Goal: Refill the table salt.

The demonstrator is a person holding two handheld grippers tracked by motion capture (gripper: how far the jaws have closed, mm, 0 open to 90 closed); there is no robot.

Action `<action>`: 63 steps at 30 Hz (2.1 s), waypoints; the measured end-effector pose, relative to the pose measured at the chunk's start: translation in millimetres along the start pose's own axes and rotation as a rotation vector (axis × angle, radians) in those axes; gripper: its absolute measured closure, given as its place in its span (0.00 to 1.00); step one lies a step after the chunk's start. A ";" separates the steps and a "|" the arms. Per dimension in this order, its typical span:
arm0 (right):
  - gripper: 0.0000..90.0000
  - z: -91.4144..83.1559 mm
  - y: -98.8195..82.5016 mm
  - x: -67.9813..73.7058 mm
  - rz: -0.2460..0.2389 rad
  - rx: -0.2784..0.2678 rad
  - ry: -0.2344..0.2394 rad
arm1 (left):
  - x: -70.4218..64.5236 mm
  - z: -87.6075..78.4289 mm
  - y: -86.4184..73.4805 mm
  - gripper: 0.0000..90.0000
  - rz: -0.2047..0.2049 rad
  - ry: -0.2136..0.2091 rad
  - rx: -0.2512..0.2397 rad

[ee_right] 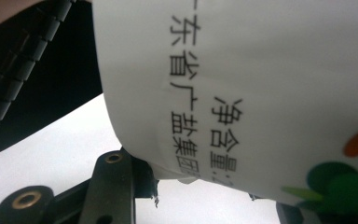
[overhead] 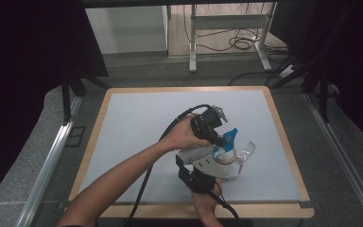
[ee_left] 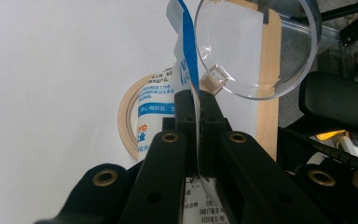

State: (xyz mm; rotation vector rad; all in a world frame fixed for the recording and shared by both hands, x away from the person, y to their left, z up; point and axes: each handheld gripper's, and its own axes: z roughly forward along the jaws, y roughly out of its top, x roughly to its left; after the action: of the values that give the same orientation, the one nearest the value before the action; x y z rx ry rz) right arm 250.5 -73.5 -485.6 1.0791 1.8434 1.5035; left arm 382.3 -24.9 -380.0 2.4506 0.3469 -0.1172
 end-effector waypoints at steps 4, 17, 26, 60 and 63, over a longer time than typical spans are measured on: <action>0.61 1.3 -0.8 1.3 0.004 0.003 0.001 | 1.4 -0.8 -0.8 1.00 -0.003 -0.003 0.003; 0.61 -0.9 0.5 -2.4 0.020 -0.003 0.003 | 1.7 4.1 3.2 1.00 -0.006 -0.009 0.014; 0.61 -1.6 1.4 -4.6 0.025 -0.006 -0.003 | 1.6 6.4 6.2 1.00 -0.003 -0.013 0.019; 0.61 0.4 -0.4 -2.6 0.016 0.000 0.007 | 2.7 6.1 1.1 1.00 -0.010 -0.010 0.024; 0.61 0.4 -0.3 -2.3 0.014 -0.003 0.007 | 1.9 5.8 1.0 1.00 -0.013 -0.007 0.023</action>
State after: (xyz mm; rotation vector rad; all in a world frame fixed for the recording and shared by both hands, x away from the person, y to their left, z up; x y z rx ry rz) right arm 252.0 -75.2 -486.2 1.0886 1.8419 1.5195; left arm 384.4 -28.9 -384.3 2.4703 0.3603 -0.1364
